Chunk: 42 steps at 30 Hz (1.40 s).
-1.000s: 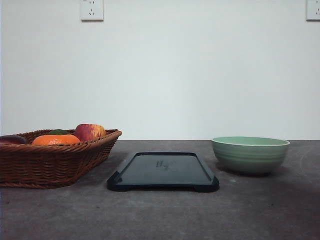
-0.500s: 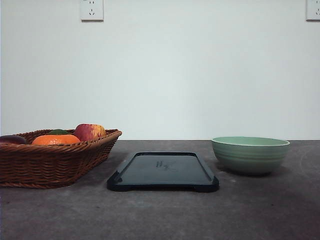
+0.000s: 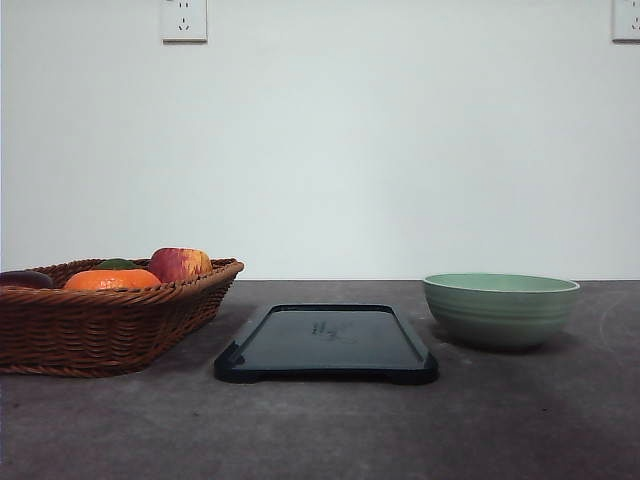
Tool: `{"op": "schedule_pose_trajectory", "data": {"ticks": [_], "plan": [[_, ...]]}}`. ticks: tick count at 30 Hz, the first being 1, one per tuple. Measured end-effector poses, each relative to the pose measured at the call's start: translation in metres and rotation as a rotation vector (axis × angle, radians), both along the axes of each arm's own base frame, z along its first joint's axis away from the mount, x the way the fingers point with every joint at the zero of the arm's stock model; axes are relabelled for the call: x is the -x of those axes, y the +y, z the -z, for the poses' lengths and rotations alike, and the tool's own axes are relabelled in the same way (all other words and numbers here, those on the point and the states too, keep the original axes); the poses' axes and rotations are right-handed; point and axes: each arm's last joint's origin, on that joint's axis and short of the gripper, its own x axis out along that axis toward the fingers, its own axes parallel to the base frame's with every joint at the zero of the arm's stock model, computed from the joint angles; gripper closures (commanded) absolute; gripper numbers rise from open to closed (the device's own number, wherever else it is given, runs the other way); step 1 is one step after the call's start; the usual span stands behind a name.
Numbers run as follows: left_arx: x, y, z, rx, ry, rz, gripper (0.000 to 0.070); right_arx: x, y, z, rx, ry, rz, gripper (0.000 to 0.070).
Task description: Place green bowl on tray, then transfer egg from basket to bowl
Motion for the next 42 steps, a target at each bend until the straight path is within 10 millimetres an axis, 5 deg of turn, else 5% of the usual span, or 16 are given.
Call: {"op": "schedule_pose_trajectory", "data": {"ticks": [18,32,36,38,42], "plan": [[-0.055,-0.012,-0.012,0.029,0.384,0.229,0.0700,-0.076,0.039,-0.032,0.057,0.339,-0.233,0.0694],[-0.066,-0.016,-0.017,0.041,0.435,0.346,0.0695,-0.076,0.057,-0.022,0.070,0.464,-0.342,0.0678],[-0.066,-0.016,-0.017,0.029,0.428,0.354,0.0495,-0.075,0.057,-0.020,0.072,0.490,-0.341,0.0504],[-0.066,-0.016,-0.017,0.024,0.426,0.358,0.0418,-0.074,0.057,-0.018,0.074,0.508,-0.341,0.0476],[-0.066,-0.016,-0.017,0.021,0.425,0.360,0.0413,-0.072,0.056,-0.016,0.078,0.540,-0.340,0.0475]]}}
